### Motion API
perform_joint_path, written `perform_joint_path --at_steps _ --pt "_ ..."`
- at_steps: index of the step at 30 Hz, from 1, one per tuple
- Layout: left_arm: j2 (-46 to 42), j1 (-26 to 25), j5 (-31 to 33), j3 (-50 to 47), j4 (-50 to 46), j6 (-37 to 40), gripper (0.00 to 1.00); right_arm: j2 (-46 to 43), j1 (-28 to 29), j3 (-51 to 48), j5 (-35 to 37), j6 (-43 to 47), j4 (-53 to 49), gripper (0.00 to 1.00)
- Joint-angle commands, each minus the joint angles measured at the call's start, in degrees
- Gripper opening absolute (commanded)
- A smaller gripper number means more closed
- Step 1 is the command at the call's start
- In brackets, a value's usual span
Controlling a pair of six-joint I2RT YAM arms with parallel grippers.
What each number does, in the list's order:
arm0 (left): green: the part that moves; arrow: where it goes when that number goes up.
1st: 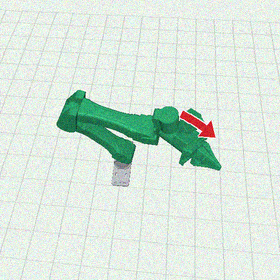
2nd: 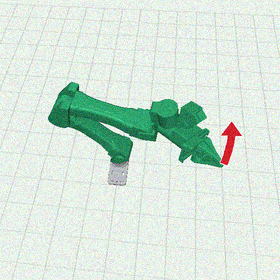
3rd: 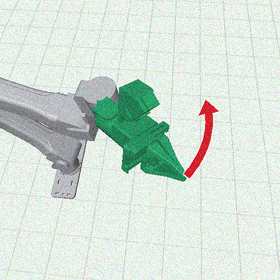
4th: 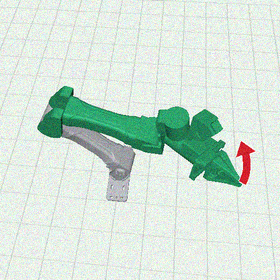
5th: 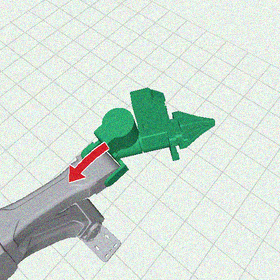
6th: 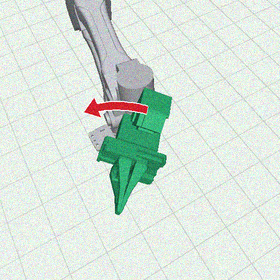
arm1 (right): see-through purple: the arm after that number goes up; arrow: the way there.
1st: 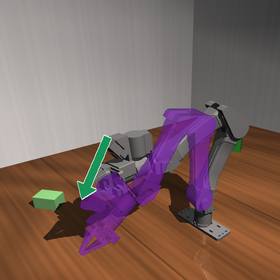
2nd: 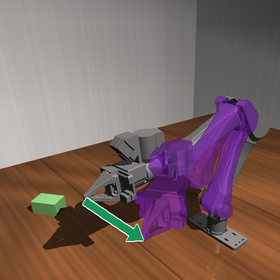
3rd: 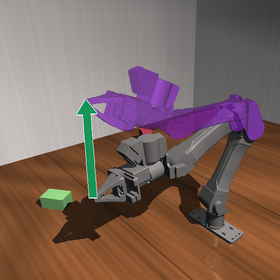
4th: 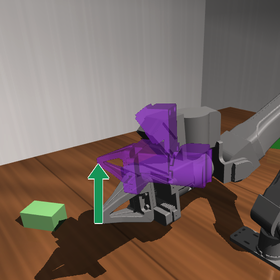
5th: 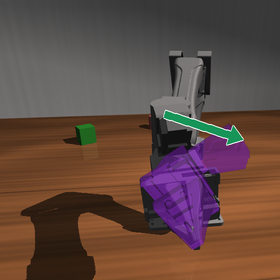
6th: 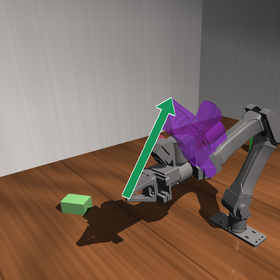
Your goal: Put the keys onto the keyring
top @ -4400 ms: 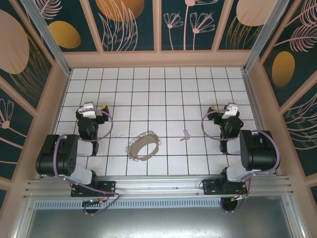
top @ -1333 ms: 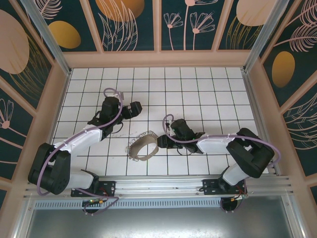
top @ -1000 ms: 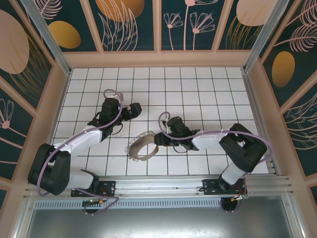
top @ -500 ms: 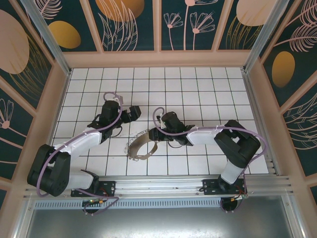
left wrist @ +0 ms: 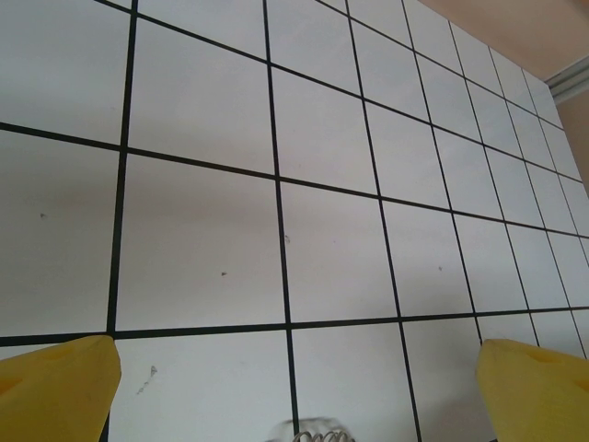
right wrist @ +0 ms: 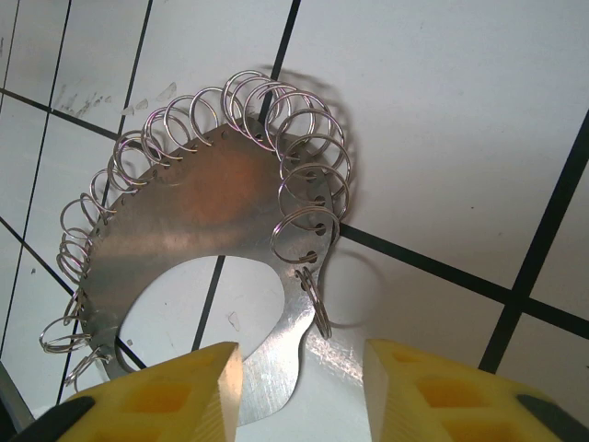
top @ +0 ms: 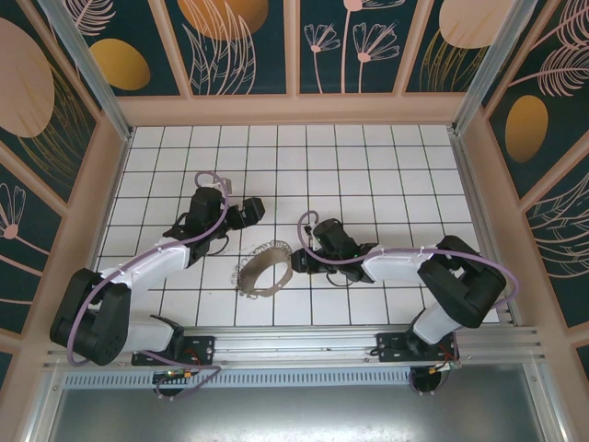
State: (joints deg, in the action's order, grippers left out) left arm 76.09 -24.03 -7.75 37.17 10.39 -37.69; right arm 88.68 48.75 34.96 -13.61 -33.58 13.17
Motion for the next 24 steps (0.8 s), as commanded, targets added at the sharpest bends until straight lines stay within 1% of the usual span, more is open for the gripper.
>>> perform_joint_path --at_steps 1,5,21,24 --pt "-0.9 -0.5 -1.0 0.0 1.5 -0.7 0.98 1.3 0.6 0.0 -1.0 -0.5 2.0 0.38" --pt "-0.8 -0.6 -1.0 0.0 1.6 -1.0 0.98 3.0 0.7 0.7 -1.8 -0.4 2.8 0.34" --pt "-0.6 -0.7 -1.1 -0.3 1.9 -0.8 0.99 5.5 0.7 2.6 -1.3 0.0 3.5 0.30" --pt "-0.5 -0.7 -1.2 -0.4 2.1 -0.9 0.98 6.0 0.7 3.1 -1.1 0.1 3.6 0.27"
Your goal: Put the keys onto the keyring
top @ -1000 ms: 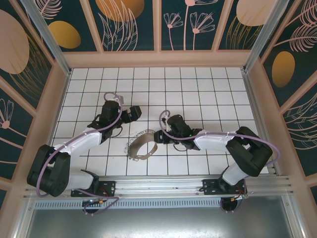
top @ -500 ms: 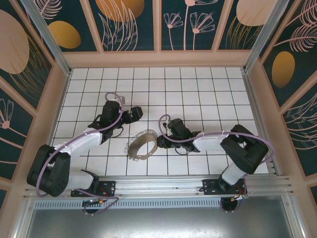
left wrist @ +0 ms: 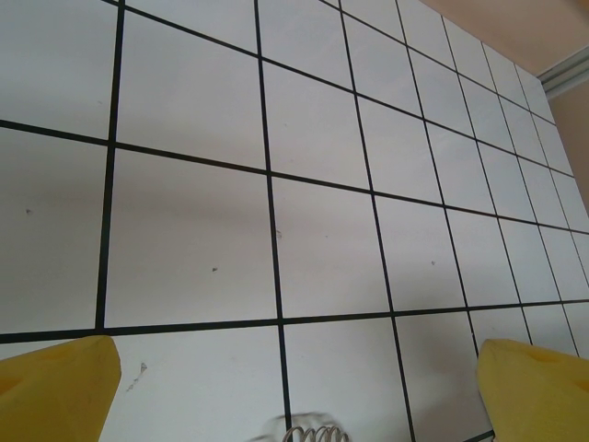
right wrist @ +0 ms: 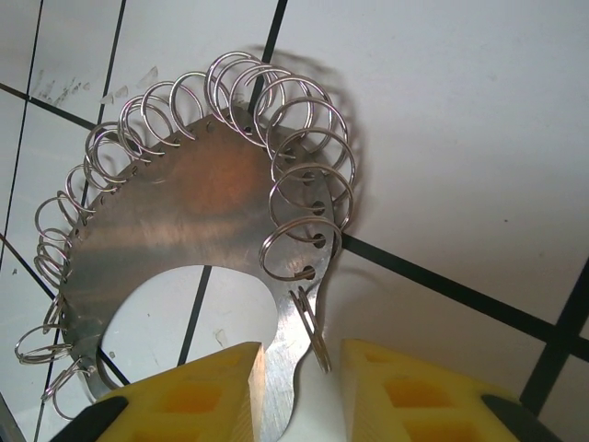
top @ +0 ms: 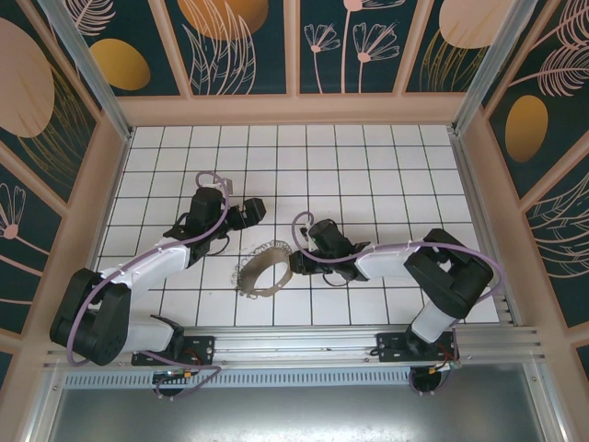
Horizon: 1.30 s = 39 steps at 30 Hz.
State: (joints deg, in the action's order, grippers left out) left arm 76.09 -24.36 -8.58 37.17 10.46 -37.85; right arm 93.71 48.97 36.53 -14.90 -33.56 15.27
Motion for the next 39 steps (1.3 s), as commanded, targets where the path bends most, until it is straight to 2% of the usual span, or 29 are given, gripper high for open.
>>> perform_joint_path --at_steps 1,6,9,13,17,21,26,34,39 --pt "-0.4 -0.4 -0.4 -0.5 2.0 -0.7 0.99 1.2 0.5 1.8 0.2 0.1 1.5 0.27" --pt "-0.4 -0.4 -0.4 -0.6 2.0 -0.7 0.98 2.4 0.5 2.7 -0.5 0.3 1.4 0.15" --pt "-0.6 -0.4 -0.6 -0.7 2.1 -0.7 0.98 1.9 0.4 2.6 -0.4 0.8 0.9 0.00" --pt "-1.1 -0.4 -1.4 -0.2 2.2 -0.1 0.98 -0.7 -0.2 2.4 0.5 4.4 -0.4 0.00" --pt "-2.1 -0.4 -4.8 1.3 2.9 0.7 0.99 -4.9 -2.7 2.3 -1.5 11.7 0.6 0.00" --pt "-3.6 -0.4 -9.0 3.6 4.4 -0.5 0.99 -9.6 -7.6 1.3 -9.5 17.8 6.2 0.00" --pt "-5.1 -0.4 -13.0 6.6 3.9 -0.3 0.98 -13.5 -13.9 1.4 -20.3 20.7 14.1 0.00" --pt "-6.2 -0.4 -24.0 11.8 4.6 7.9 0.93 -15.7 -19.7 5.8 -27.9 20.3 22.8 0.00" --pt "-4.3 -0.4 -32.8 14.4 8.1 9.1 0.79 -16.3 -22.2 8.3 -31.2 16.8 28.2 0.00"
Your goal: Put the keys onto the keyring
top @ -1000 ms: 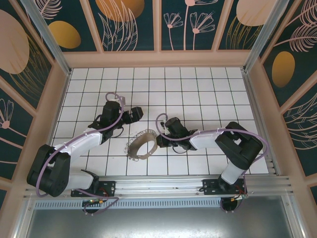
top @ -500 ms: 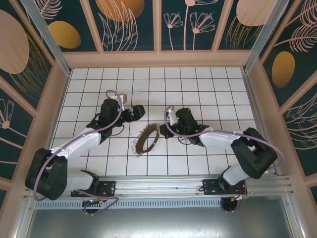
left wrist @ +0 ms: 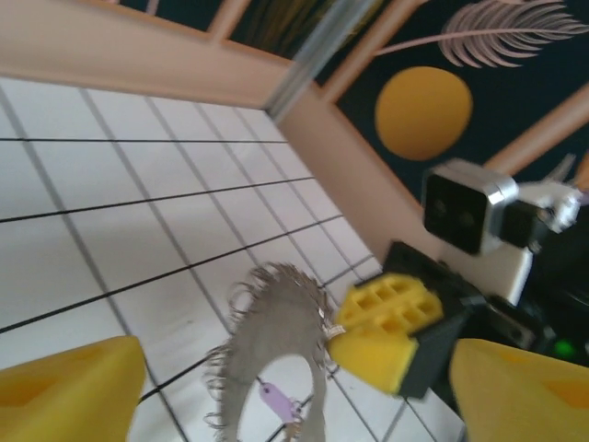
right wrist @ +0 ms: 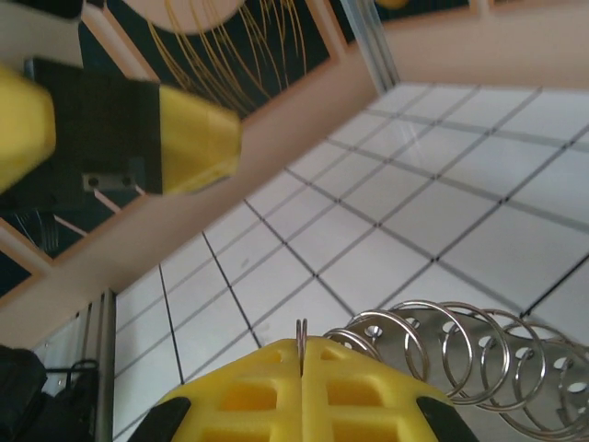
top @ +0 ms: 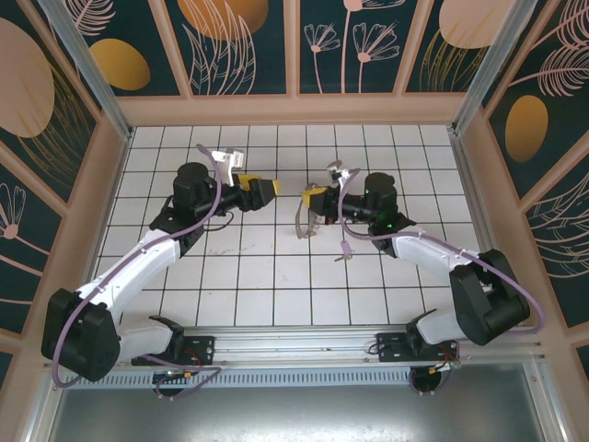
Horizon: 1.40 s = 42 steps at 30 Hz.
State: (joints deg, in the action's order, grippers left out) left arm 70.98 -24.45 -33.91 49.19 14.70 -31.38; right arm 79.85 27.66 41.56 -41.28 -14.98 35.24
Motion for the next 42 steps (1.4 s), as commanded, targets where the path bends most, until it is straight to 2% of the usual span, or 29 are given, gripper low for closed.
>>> perform_joint_path --at_steps 1,5,10,18,25,42 --pt "1.4 -0.3 -8.6 2.8 4.5 2.9 0.78 -2.4 -1.1 3.9 -5.1 -2.1 8.2 0.00" --pt "3.8 -0.3 -13.4 4.7 7.6 3.0 0.63 -2.3 -2.1 6.6 -6.8 -2.9 8.0 0.00" --pt "5.4 -0.3 -16.9 4.8 13.7 0.9 0.51 -1.0 -2.8 8.2 -8.9 -6.6 12.1 0.00" --pt "6.9 -0.3 -18.9 4.5 19.0 -1.9 0.44 1.8 -2.9 9.4 -12.7 -11.8 18.0 0.00" --pt "8.7 -0.3 -20.4 4.0 25.7 -6.3 0.35 3.7 -2.8 10.6 -15.0 -14.7 20.5 0.00" --pt "11.5 -0.6 -20.6 3.4 32.5 -11.2 0.33 5.4 -1.7 11.1 -15.4 -16.9 23.5 0.00"
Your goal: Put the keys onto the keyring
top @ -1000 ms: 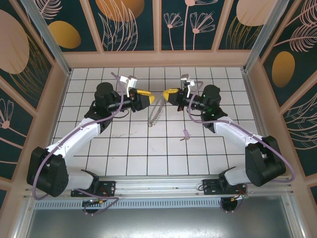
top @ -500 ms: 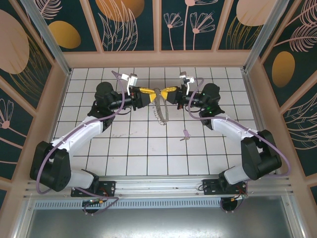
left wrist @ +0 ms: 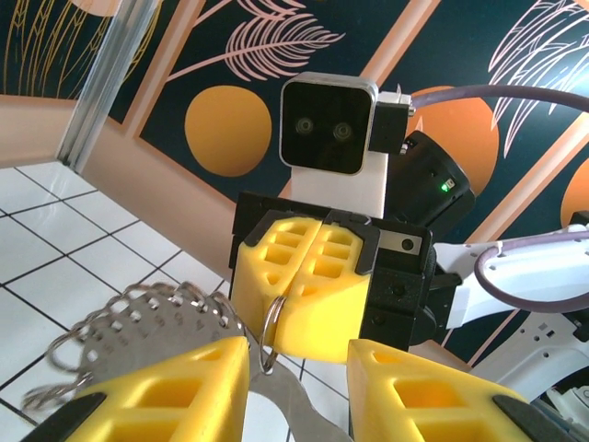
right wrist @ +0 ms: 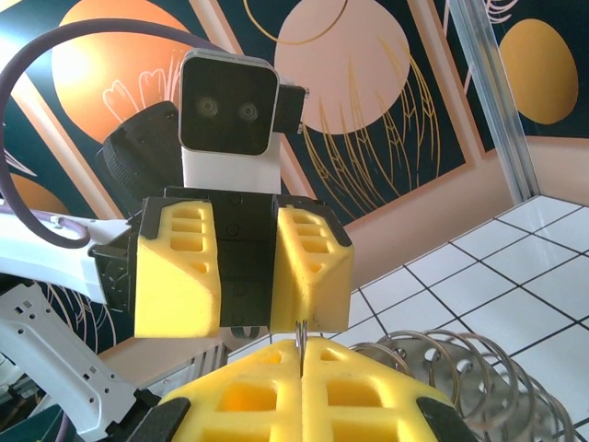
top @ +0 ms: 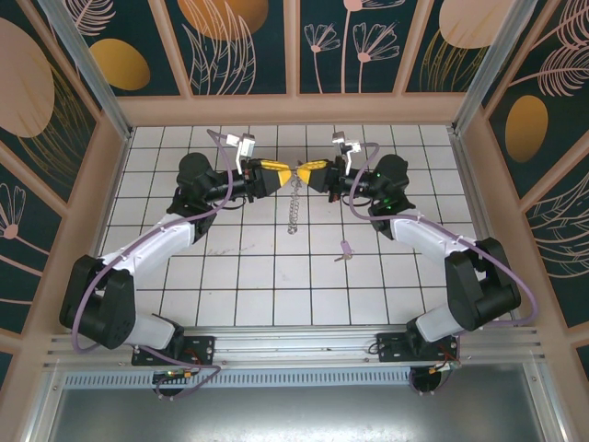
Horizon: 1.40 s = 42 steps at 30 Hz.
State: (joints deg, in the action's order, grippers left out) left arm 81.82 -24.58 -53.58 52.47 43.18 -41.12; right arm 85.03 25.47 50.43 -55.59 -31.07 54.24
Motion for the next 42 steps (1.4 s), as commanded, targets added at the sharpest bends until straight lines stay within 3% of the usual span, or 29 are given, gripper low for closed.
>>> perform_joint_path --at_steps 1,15,26,33,42 --pt "0.8 -0.6 -0.9 0.2 4.1 -1.4 0.33 0.3 0.6 2.2 -1.1 -0.9 4.6 0.00" --pt "2.8 -1.6 -1.0 0.0 5.1 -1.9 0.29 1.2 1.0 2.7 -1.1 -0.9 4.7 0.00" --pt "3.4 -1.6 1.3 -0.1 2.6 0.5 0.45 0.9 1.0 2.5 -0.9 0.1 3.6 0.00" --pt "3.2 -1.6 1.4 -0.6 4.1 0.0 0.32 1.0 1.0 2.1 -0.7 0.3 3.6 0.00" --pt "3.3 -1.6 1.2 -0.7 5.0 -0.5 0.00 1.1 0.8 2.0 0.3 0.5 2.5 0.00"
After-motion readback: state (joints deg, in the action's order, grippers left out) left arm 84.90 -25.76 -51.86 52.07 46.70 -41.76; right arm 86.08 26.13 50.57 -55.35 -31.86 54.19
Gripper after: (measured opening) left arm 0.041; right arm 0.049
